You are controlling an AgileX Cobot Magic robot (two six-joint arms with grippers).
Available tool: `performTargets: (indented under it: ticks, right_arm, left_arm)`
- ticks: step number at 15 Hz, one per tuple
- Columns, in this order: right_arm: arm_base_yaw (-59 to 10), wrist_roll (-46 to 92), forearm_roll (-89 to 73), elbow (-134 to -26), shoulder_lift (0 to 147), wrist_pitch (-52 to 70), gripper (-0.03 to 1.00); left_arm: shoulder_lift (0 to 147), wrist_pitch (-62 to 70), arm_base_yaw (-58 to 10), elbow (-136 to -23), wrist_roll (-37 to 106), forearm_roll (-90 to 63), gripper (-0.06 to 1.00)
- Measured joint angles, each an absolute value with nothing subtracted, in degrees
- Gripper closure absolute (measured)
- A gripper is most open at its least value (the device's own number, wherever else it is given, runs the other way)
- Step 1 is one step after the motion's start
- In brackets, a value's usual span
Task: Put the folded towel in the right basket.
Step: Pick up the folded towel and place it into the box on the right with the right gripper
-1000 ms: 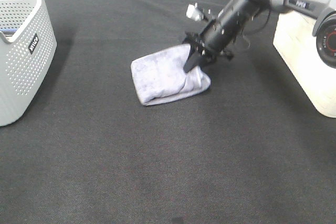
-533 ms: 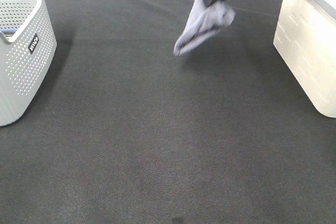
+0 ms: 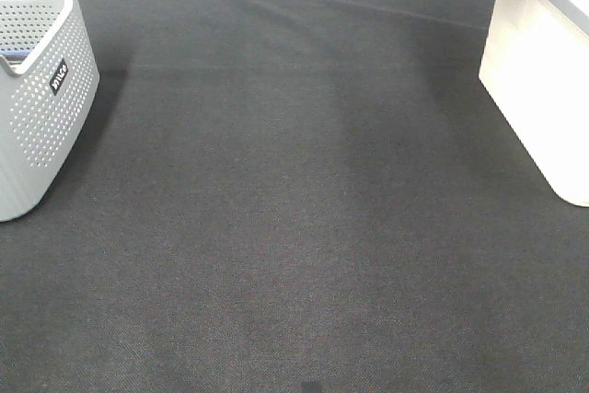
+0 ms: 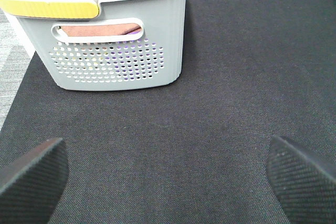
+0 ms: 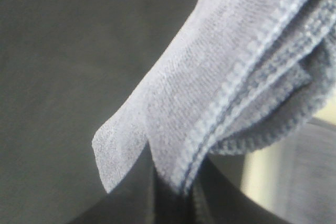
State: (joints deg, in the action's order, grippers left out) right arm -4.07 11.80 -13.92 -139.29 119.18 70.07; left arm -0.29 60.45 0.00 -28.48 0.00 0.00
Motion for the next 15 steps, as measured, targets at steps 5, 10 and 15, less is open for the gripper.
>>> performTargets:
  ticks: [5, 10, 15]
  right_arm:
    - [8.54, 10.31, -12.95, -139.29, 114.71, 70.13, 0.88]
    - [11.75, 10.31, -10.26, -129.77, 118.77, 70.13, 0.88]
    - [11.75, 8.08, -8.08, -127.08, 124.73, 70.02, 0.77]
  left_arm:
    - [-0.29, 60.45, 0.0, -28.48, 0.0, 0.0, -0.03]
    - [-0.29, 60.45, 0.0, -28.48, 0.0, 0.0, -0.03]
    - [-0.29, 60.45, 0.0, -28.48, 0.0, 0.0, -0.03]
